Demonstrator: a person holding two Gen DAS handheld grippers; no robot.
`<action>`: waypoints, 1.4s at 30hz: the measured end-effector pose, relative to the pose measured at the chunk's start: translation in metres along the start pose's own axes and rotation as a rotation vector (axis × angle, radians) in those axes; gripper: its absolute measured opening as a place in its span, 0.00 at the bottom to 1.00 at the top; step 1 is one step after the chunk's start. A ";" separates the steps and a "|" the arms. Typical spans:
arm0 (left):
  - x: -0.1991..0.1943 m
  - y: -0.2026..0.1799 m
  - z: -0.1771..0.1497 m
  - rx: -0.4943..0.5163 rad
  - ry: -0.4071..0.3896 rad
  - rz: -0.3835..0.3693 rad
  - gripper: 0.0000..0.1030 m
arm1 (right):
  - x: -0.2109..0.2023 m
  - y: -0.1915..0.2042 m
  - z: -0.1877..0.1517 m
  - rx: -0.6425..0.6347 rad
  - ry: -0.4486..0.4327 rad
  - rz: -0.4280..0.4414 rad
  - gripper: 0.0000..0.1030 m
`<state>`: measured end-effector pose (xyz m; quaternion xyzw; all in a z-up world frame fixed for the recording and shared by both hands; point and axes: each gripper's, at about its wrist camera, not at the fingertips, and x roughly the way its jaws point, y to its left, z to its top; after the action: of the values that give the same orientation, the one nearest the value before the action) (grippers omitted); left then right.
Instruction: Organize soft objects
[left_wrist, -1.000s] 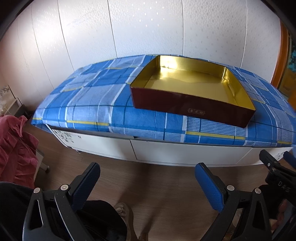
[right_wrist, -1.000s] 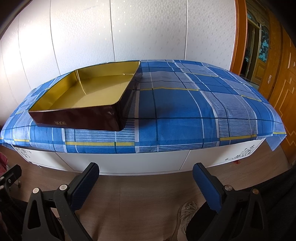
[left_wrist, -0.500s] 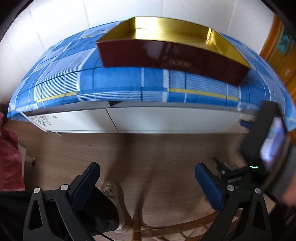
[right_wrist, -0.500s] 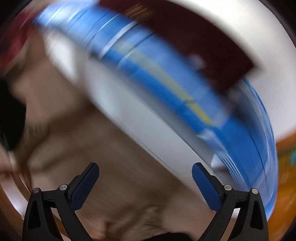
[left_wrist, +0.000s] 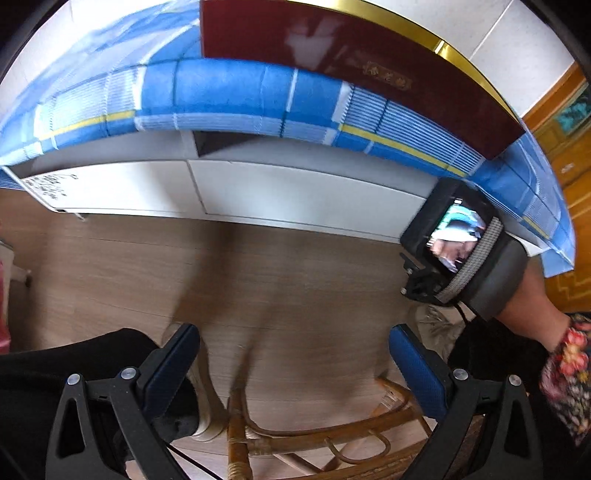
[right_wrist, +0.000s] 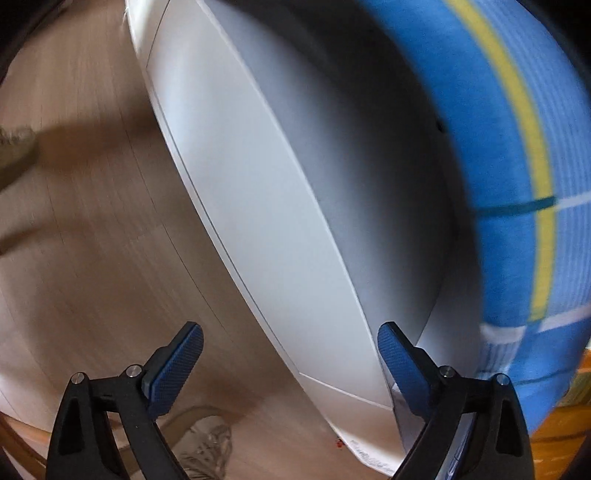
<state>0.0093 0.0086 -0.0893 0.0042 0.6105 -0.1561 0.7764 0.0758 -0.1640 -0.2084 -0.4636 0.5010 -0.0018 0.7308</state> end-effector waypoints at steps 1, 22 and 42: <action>0.003 0.004 0.001 -0.011 0.017 -0.033 1.00 | 0.003 0.003 0.002 -0.011 0.002 -0.009 0.93; -0.001 -0.010 0.016 0.154 -0.065 0.088 1.00 | 0.036 0.014 -0.005 -0.279 -0.005 -0.058 0.98; 0.058 -0.017 0.062 0.507 -0.119 0.348 1.00 | 0.013 0.047 -0.011 -0.311 0.009 -0.058 0.98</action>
<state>0.0761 -0.0333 -0.1260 0.2930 0.4956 -0.1680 0.8002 0.0521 -0.1507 -0.2508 -0.5853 0.4849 0.0528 0.6477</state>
